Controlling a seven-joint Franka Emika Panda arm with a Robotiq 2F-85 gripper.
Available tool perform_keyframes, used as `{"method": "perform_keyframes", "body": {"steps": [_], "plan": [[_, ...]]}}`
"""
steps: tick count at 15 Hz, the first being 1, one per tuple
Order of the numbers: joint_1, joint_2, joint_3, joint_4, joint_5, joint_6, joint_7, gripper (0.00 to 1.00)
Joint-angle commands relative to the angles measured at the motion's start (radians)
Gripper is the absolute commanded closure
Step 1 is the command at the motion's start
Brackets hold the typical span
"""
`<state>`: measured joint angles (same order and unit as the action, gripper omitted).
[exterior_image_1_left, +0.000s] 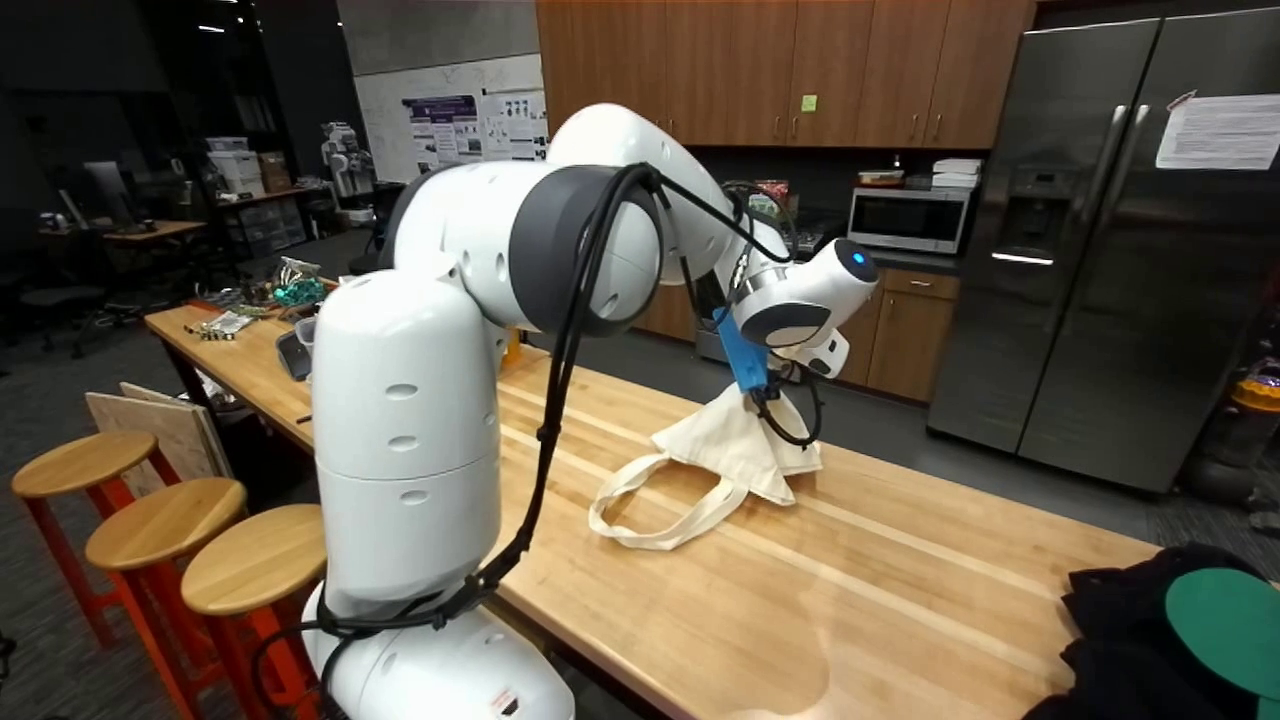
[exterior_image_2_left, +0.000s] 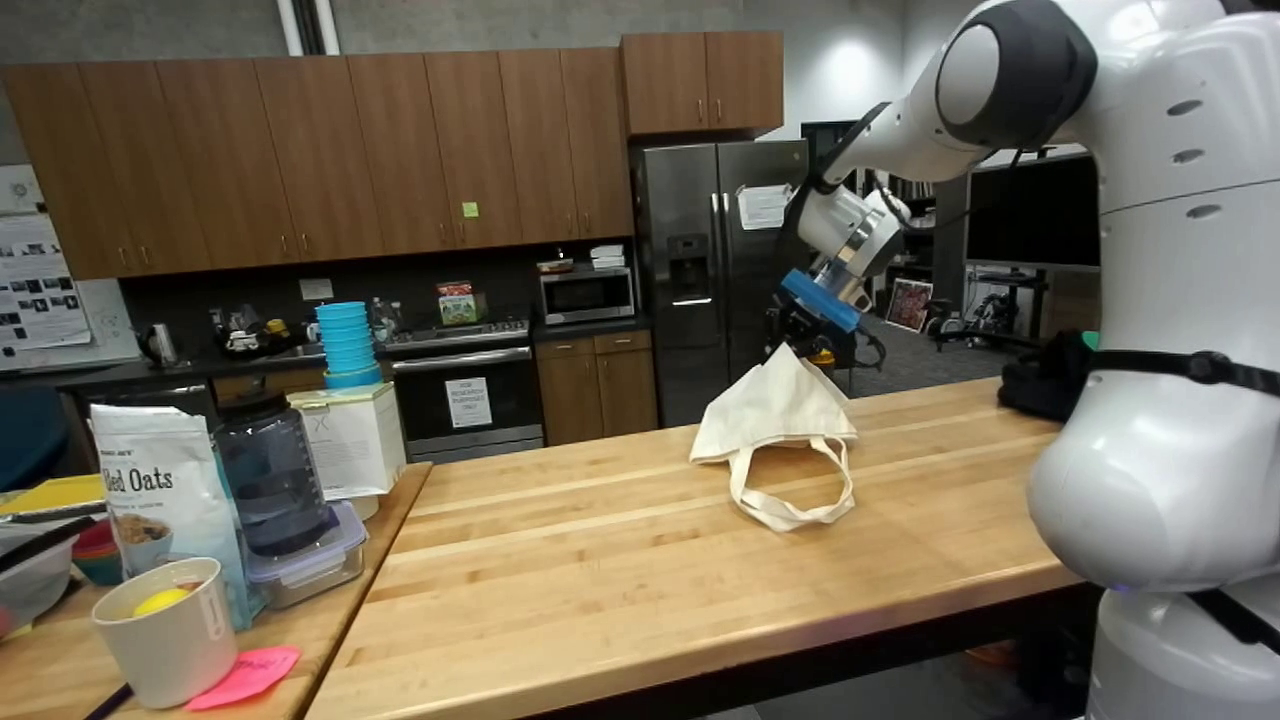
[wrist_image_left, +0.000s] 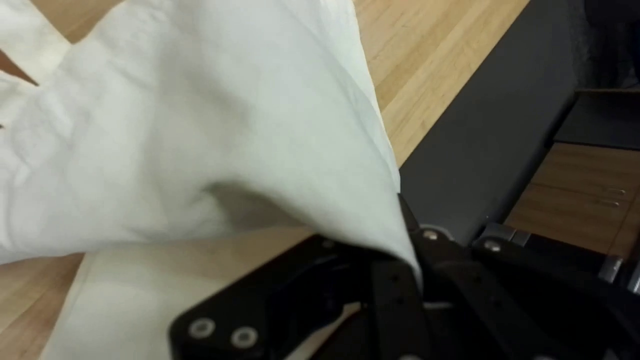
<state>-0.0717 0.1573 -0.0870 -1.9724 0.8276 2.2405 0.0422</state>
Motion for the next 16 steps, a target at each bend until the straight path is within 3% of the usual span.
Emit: {"method": "perform_keyframes", "body": {"steps": [1, 16], "plan": [[0.033, -0.03, 0.031, -0.023, -0.076, 0.055, 0.042, 0.99], [0.109, -0.036, 0.135, -0.078, -0.199, 0.165, 0.044, 0.99]]}}
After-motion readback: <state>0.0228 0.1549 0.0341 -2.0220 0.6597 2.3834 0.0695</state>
